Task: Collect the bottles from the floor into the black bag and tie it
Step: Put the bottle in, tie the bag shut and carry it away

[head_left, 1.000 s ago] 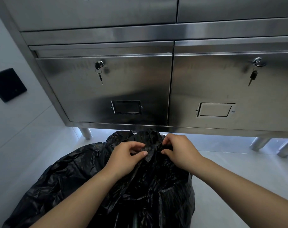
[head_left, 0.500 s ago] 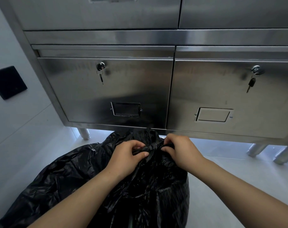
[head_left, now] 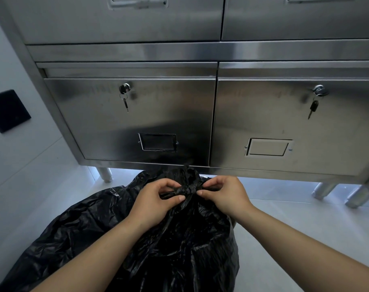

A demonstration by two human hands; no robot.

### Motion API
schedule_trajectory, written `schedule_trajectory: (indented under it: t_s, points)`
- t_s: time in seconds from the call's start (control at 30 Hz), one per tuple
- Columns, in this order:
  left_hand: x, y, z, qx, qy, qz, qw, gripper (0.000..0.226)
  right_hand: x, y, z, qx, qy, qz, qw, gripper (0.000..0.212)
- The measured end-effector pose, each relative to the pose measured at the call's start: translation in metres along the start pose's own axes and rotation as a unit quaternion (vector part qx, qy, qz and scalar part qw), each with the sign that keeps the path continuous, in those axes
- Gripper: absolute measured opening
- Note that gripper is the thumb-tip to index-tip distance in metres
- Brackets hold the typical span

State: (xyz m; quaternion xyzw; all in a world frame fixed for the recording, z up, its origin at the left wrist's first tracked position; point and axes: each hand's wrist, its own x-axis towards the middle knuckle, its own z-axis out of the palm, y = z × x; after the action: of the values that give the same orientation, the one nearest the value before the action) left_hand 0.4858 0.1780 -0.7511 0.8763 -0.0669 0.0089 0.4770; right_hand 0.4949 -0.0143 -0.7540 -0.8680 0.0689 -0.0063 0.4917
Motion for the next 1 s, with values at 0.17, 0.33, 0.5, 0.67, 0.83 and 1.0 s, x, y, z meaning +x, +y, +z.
schedule_trajectory:
  t_s: [0.17, 0.33, 0.5, 0.67, 0.83, 1.0]
  points:
    - [0.003, 0.000, -0.005, -0.049, -0.031, -0.023, 0.998, 0.020, 0.000, 0.000, -0.003, -0.005, 0.022, -0.031, 0.999, 0.019]
    - [0.007, 0.004, -0.013, -0.071, -0.002, -0.024, 0.997, 0.013, 0.000, -0.005, -0.012, -0.019, 0.049, -0.092, 0.994, 0.025]
    - [0.004, 0.007, -0.028, -0.088, -0.006, -0.044, 0.995, 0.012, -0.006, -0.007, -0.031, -0.014, 0.018, -0.074, 0.997, 0.022]
    - [-0.001, 0.001, -0.029, -0.104, -0.005, -0.061, 0.993, 0.013, -0.015, 0.008, -0.044, 0.014, 0.003, -0.046, 0.999, 0.022]
    - [0.006, -0.004, -0.033, -0.080, 0.054, -0.037, 0.995, 0.013, -0.007, 0.017, -0.062, 0.030, 0.023, -0.041, 0.998, 0.015]
    - [0.014, -0.005, -0.037, -0.031, 0.059, -0.021, 0.998, 0.006, 0.005, 0.019, -0.063, 0.039, 0.025, -0.048, 0.998, 0.012]
